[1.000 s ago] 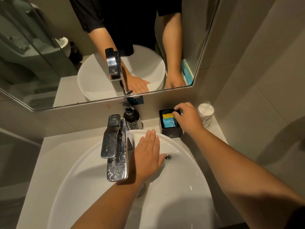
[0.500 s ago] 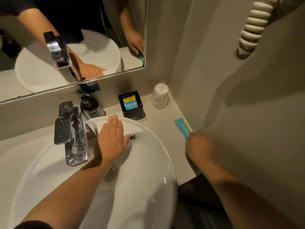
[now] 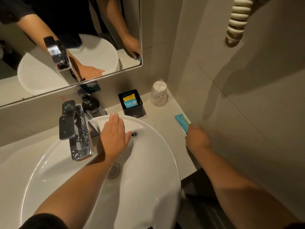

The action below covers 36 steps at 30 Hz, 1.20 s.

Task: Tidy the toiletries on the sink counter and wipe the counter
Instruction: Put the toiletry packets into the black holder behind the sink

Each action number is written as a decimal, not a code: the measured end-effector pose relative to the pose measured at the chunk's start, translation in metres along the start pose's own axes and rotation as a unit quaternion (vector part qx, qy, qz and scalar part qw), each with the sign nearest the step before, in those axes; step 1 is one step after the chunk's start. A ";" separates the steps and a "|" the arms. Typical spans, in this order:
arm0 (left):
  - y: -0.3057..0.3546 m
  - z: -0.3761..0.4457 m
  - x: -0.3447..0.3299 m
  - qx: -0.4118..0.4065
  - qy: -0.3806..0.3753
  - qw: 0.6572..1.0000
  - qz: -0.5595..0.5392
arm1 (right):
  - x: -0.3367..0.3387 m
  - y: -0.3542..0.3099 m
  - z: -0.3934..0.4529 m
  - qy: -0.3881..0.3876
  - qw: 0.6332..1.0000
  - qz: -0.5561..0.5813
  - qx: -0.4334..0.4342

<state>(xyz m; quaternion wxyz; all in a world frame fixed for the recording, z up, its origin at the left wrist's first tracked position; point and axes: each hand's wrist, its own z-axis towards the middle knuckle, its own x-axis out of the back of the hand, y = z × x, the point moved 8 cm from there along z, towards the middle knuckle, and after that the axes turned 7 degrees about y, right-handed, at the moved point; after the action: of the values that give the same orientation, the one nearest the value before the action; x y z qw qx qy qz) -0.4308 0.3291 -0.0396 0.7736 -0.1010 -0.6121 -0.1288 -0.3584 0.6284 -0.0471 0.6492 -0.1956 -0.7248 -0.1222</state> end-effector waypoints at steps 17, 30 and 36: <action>-0.001 0.000 -0.001 0.003 -0.007 1.000 -0.001 | 0.009 0.002 0.010 0.003 0.998 0.052 -0.022; 0.000 -0.002 0.002 0.001 -0.012 1.000 -0.005 | 0.168 -0.143 0.055 0.040 0.792 0.600 0.108; 0.001 -0.001 -0.006 -0.001 0.001 0.999 -0.040 | 0.124 -0.216 0.087 0.012 0.817 0.557 0.148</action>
<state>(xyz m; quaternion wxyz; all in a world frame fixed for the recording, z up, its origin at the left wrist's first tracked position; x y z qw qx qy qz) -0.4309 0.3303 -0.0455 0.7688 -0.0769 -0.6145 -0.1597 -0.5417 0.4886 0.0811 0.6365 -0.4656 -0.4937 0.3665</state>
